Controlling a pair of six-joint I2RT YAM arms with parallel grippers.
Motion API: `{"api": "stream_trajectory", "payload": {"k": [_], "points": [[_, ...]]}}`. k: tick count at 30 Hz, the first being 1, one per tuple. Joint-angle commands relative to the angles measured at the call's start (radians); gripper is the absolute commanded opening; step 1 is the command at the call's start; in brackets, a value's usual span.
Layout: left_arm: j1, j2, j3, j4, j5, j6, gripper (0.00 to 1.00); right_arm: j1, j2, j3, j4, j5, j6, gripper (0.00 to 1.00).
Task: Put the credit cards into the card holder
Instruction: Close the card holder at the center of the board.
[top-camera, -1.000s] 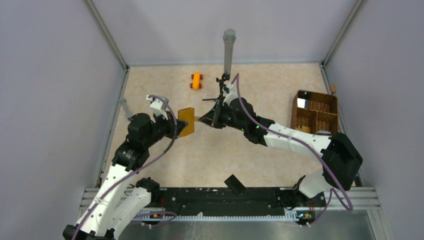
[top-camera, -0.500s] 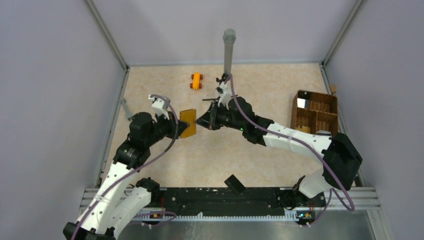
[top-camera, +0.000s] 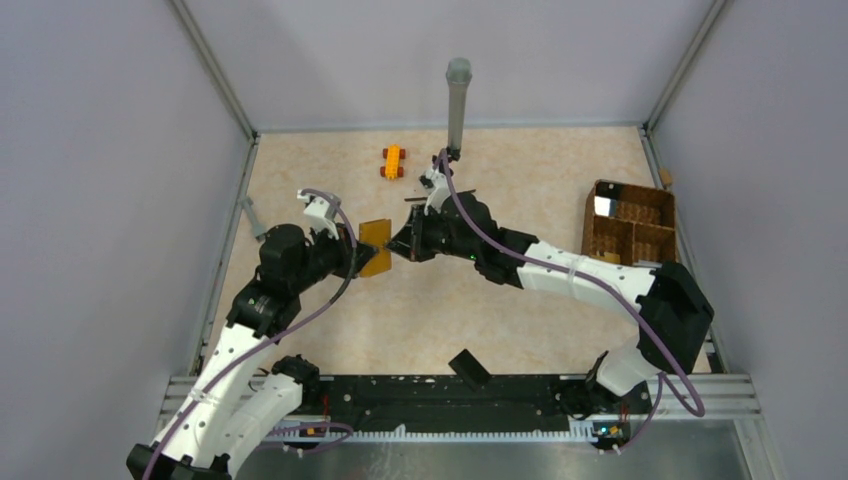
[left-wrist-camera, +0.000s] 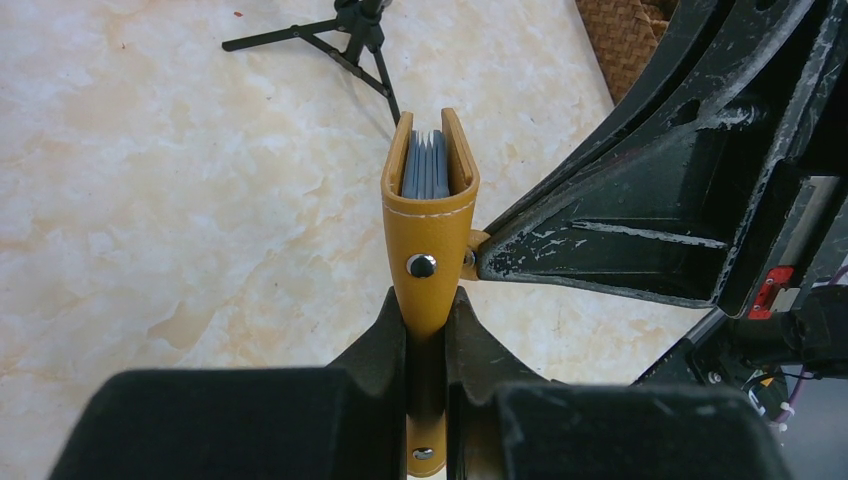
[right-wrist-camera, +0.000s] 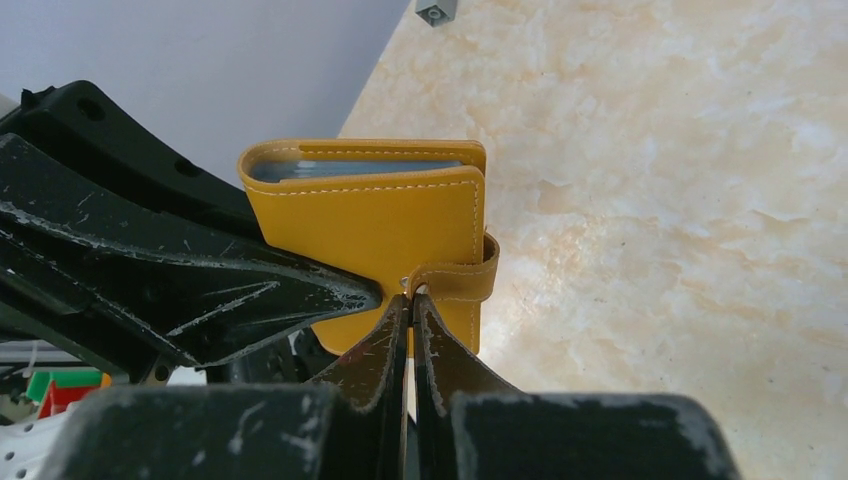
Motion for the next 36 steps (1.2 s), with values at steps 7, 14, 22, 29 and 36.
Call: {"api": "stream_trajectory", "payload": {"k": [7,14,22,29,36], "points": [[-0.003,-0.005,0.031,0.054,0.015,-0.009,0.00,0.029,0.014,0.071,-0.028,0.036,-0.038,0.00],[-0.002,0.001,0.032,0.055,0.024,-0.010,0.00,0.035,0.026,0.084,-0.009,0.009,-0.045,0.00],[-0.003,0.006,0.031,0.057,0.036,-0.012,0.00,0.037,0.042,0.098,0.000,-0.012,-0.044,0.00],[-0.003,0.009,0.028,0.065,0.057,-0.017,0.00,0.038,0.054,0.103,0.019,-0.029,-0.044,0.00],[-0.002,0.010,0.022,0.092,0.116,-0.025,0.00,0.038,0.080,0.122,0.043,-0.053,-0.041,0.00]]}}
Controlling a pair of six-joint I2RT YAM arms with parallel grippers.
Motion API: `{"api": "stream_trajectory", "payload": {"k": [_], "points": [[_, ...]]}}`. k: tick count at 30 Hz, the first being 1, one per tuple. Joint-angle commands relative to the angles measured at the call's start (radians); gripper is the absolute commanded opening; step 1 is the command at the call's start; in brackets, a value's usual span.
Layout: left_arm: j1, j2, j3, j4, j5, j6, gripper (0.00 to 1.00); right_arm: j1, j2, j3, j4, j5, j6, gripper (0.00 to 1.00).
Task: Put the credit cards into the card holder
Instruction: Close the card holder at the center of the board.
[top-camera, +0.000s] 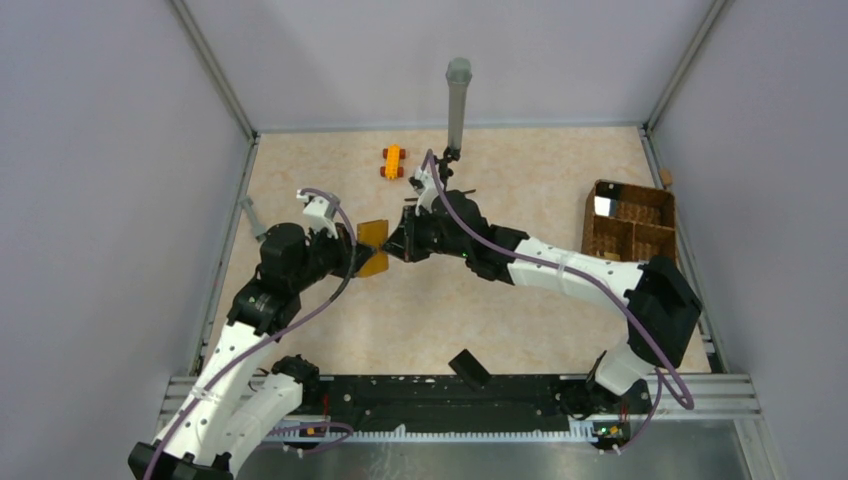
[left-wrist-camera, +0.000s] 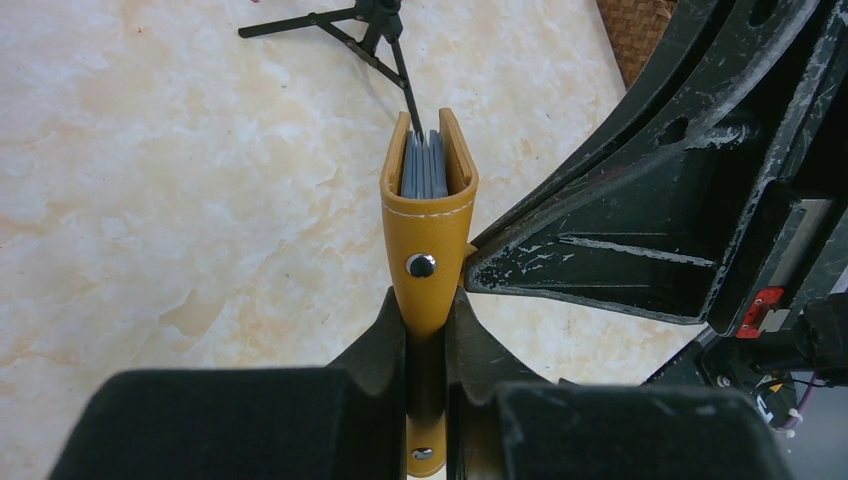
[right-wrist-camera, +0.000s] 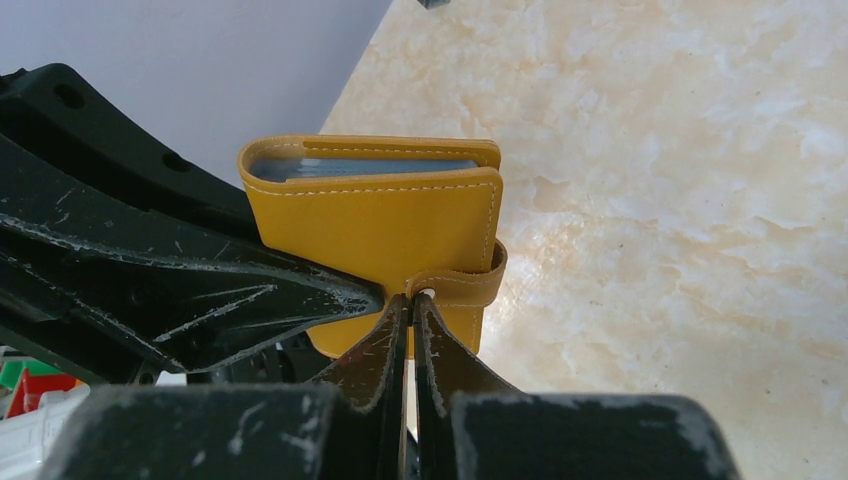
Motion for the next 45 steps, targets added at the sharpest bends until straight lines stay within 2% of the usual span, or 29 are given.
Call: {"api": "stream_trajectory", "payload": {"k": [1,37,45], "points": [[-0.010,-0.002,0.019,0.112,0.132,-0.027,0.00,0.025,0.032,0.067,0.093,-0.055,-0.002,0.00],[-0.021,0.010,-0.026,0.320,0.519,-0.115,0.00,-0.002,0.109,0.074,0.208,-0.104,0.023,0.00],[-0.045,0.019,-0.026,0.329,0.551,-0.111,0.00,-0.010,0.129,0.096,0.223,-0.111,0.025,0.00]]}}
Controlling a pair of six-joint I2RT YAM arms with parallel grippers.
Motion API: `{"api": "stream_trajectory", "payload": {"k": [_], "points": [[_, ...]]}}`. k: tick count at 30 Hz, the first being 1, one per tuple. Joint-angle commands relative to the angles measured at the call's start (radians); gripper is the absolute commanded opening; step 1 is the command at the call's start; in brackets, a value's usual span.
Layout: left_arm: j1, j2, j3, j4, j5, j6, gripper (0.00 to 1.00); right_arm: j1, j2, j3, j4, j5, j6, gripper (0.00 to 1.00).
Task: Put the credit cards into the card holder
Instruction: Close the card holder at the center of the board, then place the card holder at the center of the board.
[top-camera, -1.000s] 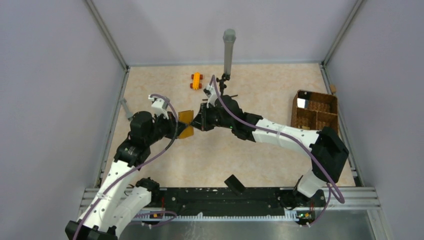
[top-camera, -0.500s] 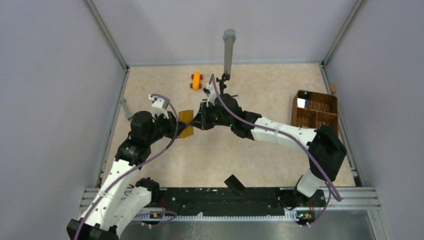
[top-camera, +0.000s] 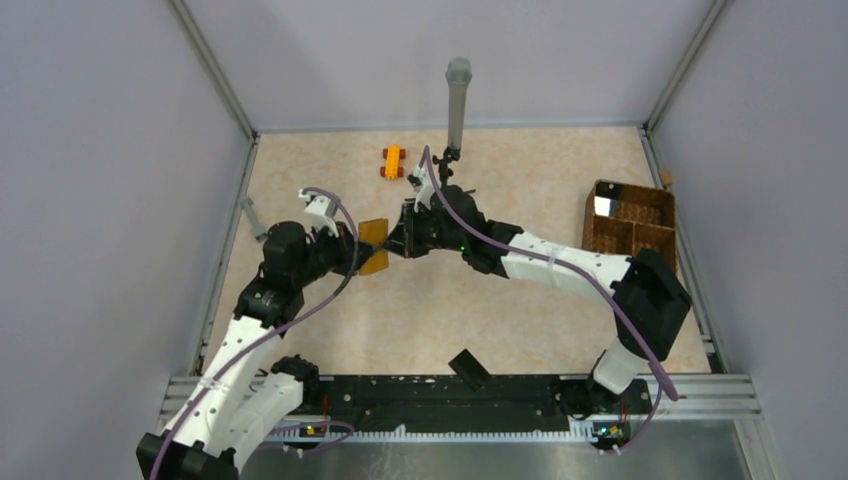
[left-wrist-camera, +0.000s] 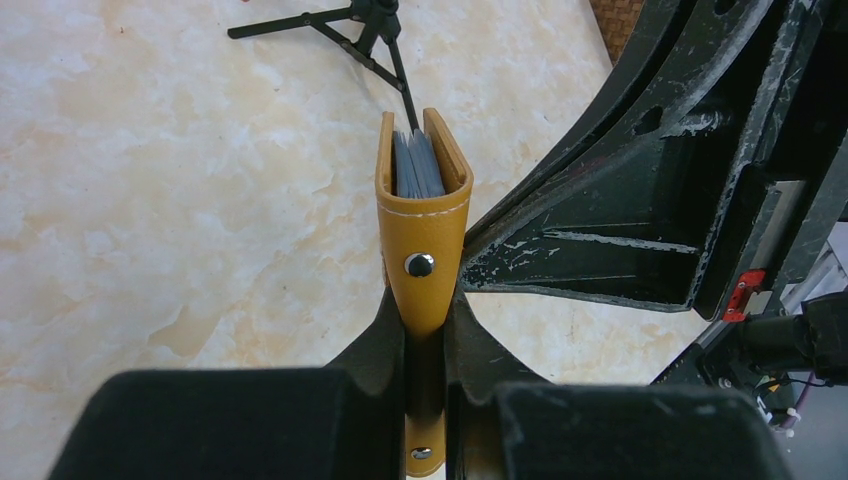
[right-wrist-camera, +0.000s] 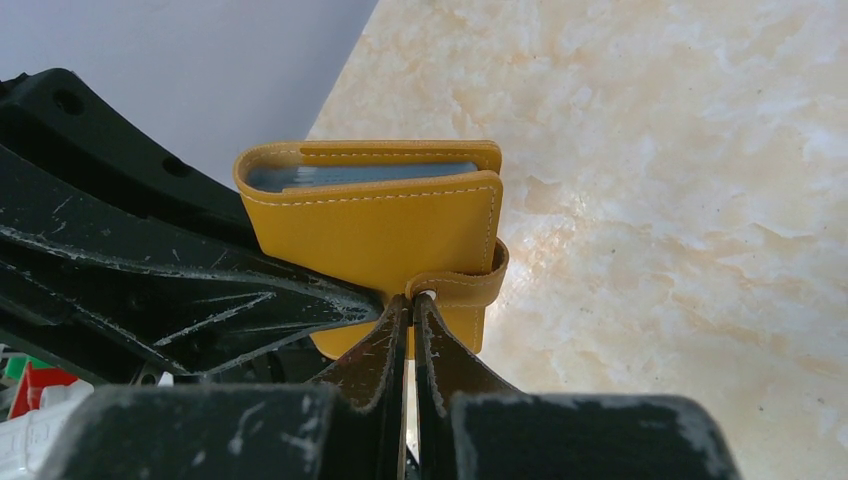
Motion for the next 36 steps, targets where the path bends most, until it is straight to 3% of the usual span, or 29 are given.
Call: {"api": "stream_trajectory", "payload": {"k": [1,24,27,30,32,36], "points": [[-0.091,-0.015,0.030,0.225,0.469,-0.104,0.00,0.026,0.068,0.074,0.202,-0.047,0.028,0.00],[-0.110,-0.009,0.025,0.242,0.495,-0.119,0.00,0.025,0.147,0.131,0.269,-0.108,0.098,0.00],[-0.110,-0.013,0.039,0.178,0.368,-0.081,0.00,0.025,0.126,0.139,0.188,-0.058,0.066,0.00],[-0.110,-0.016,0.066,0.055,0.132,-0.068,0.00,0.025,0.064,0.126,0.054,0.052,0.011,0.00],[-0.108,-0.012,0.066,0.010,0.006,-0.079,0.00,0.024,0.006,0.094,-0.014,0.124,-0.016,0.07],[-0.108,0.018,0.042,-0.025,-0.112,-0.149,0.00,0.024,-0.132,0.002,-0.109,0.234,-0.052,0.35]]}}
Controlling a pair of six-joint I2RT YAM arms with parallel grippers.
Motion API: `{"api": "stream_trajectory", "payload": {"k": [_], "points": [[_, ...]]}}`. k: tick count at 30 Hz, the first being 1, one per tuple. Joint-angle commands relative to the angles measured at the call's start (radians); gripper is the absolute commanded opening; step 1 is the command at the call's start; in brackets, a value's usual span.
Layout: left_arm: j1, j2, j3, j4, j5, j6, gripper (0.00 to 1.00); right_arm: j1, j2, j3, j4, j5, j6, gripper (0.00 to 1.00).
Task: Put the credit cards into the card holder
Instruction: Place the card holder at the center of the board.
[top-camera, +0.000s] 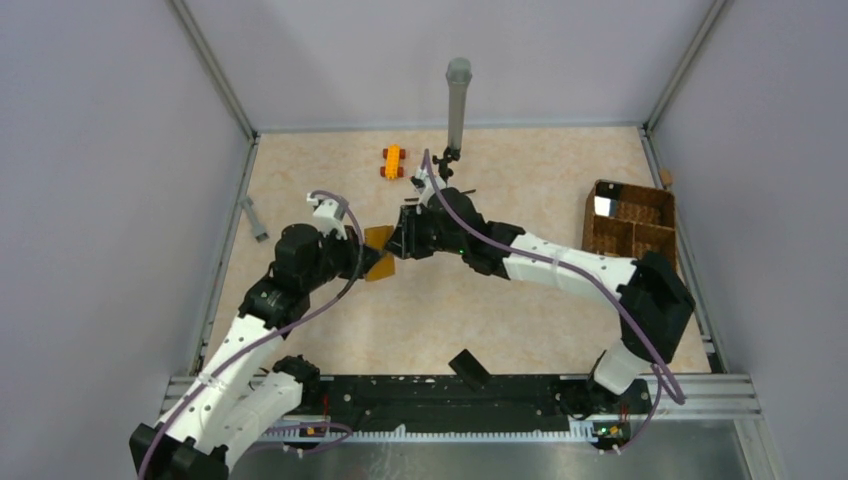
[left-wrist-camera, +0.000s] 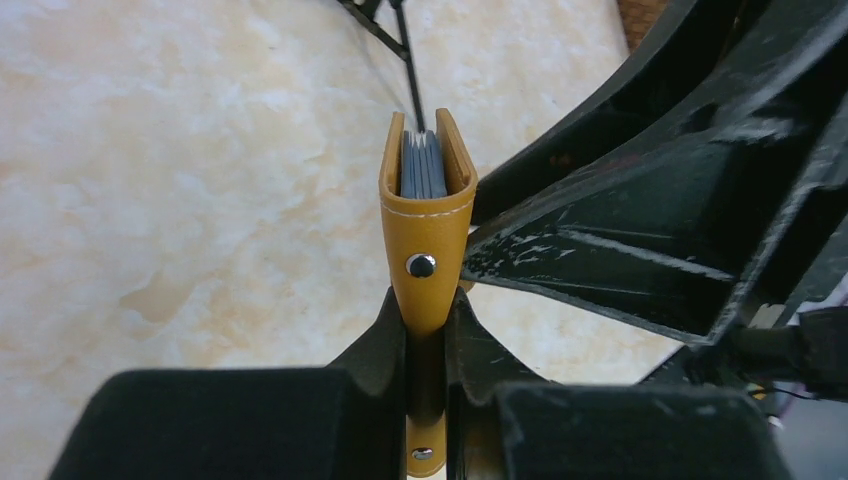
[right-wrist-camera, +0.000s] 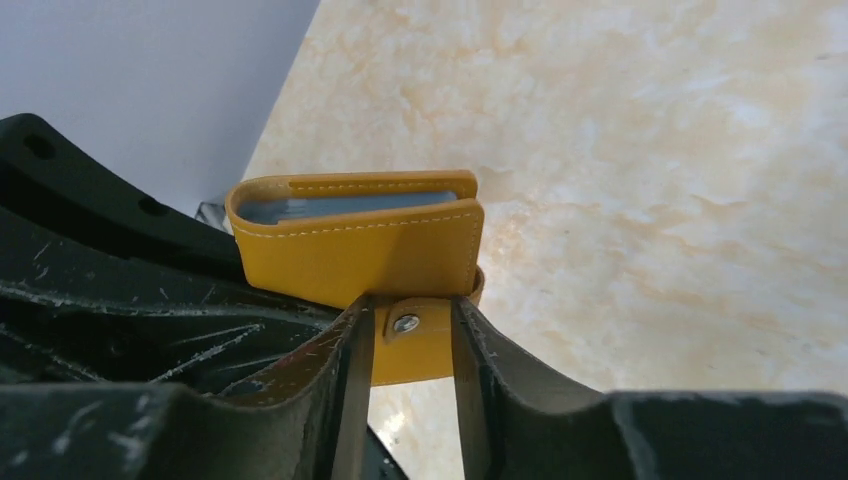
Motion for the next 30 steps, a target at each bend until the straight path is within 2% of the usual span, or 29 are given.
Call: {"api": "stream_trajectory", "payload": {"k": [1,5,9,13,17,19,21,24,25,28,30], "points": [[-0.036,0.009,0.025,0.032,0.016,-0.135,0.00,0.010,-0.186,-0.059,-0.045,0.177,-0.052,0.41],[-0.037,0.031,-0.064,0.104,-0.039,-0.224,0.00,-0.013,-0.300,-0.134,-0.144,0.259,-0.060,0.57],[-0.034,0.082,-0.152,0.233,-0.089,-0.244,0.00,-0.098,-0.386,-0.251,-0.160,0.265,-0.060,0.63],[-0.021,0.222,-0.169,0.363,-0.068,-0.242,0.03,-0.217,-0.479,-0.366,-0.131,0.221,-0.093,0.69],[0.012,0.339,-0.164,0.443,-0.033,-0.214,0.11,-0.317,-0.573,-0.437,-0.116,0.193,-0.143,0.75],[0.051,0.381,-0.162,0.443,-0.038,-0.193,0.21,-0.374,-0.607,-0.464,-0.111,0.169,-0.169,0.76],[0.094,0.402,-0.163,0.429,-0.050,-0.176,0.38,-0.423,-0.629,-0.480,-0.113,0.154,-0.197,0.77],[0.165,0.401,-0.166,0.397,-0.076,-0.163,0.74,-0.481,-0.649,-0.492,-0.133,0.153,-0.234,0.79],[0.189,0.390,-0.166,0.378,-0.090,-0.161,0.83,-0.496,-0.653,-0.494,-0.138,0.155,-0.245,0.79],[0.250,0.333,-0.148,0.284,-0.153,-0.173,0.98,-0.546,-0.670,-0.493,-0.165,0.179,-0.263,0.79],[0.278,0.268,-0.122,0.206,-0.191,-0.177,0.99,-0.563,-0.688,-0.488,-0.185,0.218,-0.275,0.79]]}}
